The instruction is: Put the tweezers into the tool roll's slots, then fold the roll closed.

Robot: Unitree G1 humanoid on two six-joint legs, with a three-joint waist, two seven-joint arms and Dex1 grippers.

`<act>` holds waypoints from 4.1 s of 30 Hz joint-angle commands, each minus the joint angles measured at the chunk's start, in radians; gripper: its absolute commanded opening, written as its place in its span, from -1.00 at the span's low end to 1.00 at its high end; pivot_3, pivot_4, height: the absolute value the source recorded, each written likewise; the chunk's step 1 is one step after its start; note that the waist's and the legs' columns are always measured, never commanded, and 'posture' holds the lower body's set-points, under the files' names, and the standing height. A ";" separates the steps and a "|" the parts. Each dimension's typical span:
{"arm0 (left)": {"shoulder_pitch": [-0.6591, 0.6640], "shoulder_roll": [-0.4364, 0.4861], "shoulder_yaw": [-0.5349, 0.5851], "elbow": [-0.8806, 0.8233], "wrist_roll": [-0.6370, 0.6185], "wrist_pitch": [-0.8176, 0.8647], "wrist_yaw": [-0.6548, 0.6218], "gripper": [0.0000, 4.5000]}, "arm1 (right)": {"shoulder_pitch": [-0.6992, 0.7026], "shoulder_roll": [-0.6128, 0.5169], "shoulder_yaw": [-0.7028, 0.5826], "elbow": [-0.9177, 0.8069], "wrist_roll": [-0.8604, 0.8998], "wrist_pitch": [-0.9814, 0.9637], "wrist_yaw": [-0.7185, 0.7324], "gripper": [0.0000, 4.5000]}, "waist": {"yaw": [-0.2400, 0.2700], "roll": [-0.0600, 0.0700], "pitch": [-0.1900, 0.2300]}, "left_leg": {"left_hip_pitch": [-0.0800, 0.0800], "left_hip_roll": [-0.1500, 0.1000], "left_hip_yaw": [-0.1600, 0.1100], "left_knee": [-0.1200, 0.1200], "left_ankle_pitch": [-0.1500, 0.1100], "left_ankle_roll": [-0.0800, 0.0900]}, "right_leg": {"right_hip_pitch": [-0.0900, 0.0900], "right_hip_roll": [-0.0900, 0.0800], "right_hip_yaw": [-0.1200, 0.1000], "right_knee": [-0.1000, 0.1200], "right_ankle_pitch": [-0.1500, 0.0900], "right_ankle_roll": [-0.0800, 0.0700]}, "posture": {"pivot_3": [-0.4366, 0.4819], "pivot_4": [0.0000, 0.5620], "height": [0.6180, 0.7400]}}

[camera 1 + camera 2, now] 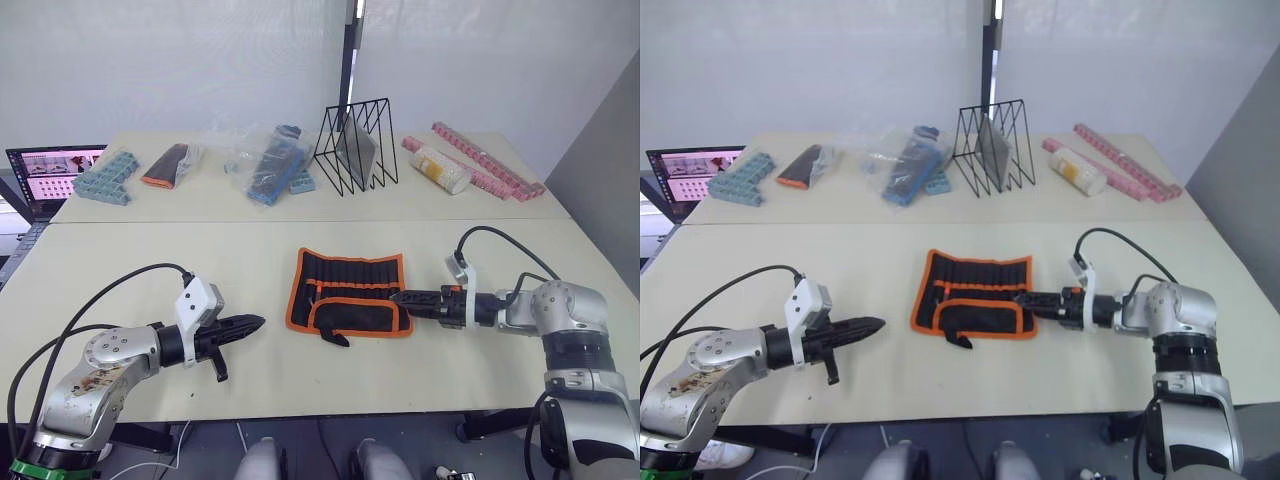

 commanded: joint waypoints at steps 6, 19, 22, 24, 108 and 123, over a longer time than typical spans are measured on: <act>-0.006 0.009 0.010 -0.016 0.002 -0.013 0.000 -1.00 | -0.009 0.001 -0.058 0.058 0.014 -0.044 -0.003 0.23 | 0.001 0.000 0.000 | 0.000 0.000 0.000 0.000 0.000 0.000 | 0.000 0.000 0.000 0.000 0.000 0.000 | -0.05 -0.47 0.10; -0.034 0.000 -0.013 -0.016 -0.015 -0.006 -0.021 -1.00 | 0.040 0.008 -0.132 -0.016 0.070 -0.015 -0.034 -0.99 | 0.003 0.000 0.000 | -0.005 0.000 0.000 0.000 0.000 0.000 | -0.005 0.000 0.000 0.000 0.000 0.000 | -0.05 -0.47 0.10; -0.042 -0.008 -0.020 -0.016 -0.027 -0.004 -0.029 -1.00 | 0.046 0.011 -0.146 -0.046 0.088 0.006 -0.053 -0.99 | 0.001 0.000 0.000 | -0.006 0.000 0.000 0.000 0.000 0.000 | -0.005 0.000 0.000 0.000 0.000 0.000 | -0.05 -0.47 0.10; -0.047 -0.011 -0.025 -0.020 -0.036 -0.001 -0.036 -1.00 | 0.041 0.017 -0.166 -0.065 0.104 0.026 -0.071 -0.99 | 0.000 0.000 0.000 | -0.006 0.000 0.000 0.000 0.000 0.000 | -0.005 0.000 0.001 0.000 0.000 0.000 | -0.05 -0.47 0.10; -0.012 0.002 0.017 -0.088 -0.099 0.054 -0.029 -1.00 | 0.197 0.095 0.245 -0.388 -0.147 -0.637 0.081 -0.14 | -0.003 0.000 0.000 | -0.011 0.002 0.002 0.000 0.000 0.000 | -0.015 0.001 0.002 0.003 0.001 0.000 | -0.05 -0.47 0.10; -0.062 -0.161 0.027 0.053 -0.164 0.156 0.123 -1.00 | 0.252 0.091 0.354 -0.305 -0.352 -0.900 0.098 -0.98 | -0.001 0.000 0.000 | -0.009 0.001 -0.001 0.000 0.000 0.000 | -0.013 0.001 0.002 0.004 0.001 0.000 | -0.05 -0.47 0.10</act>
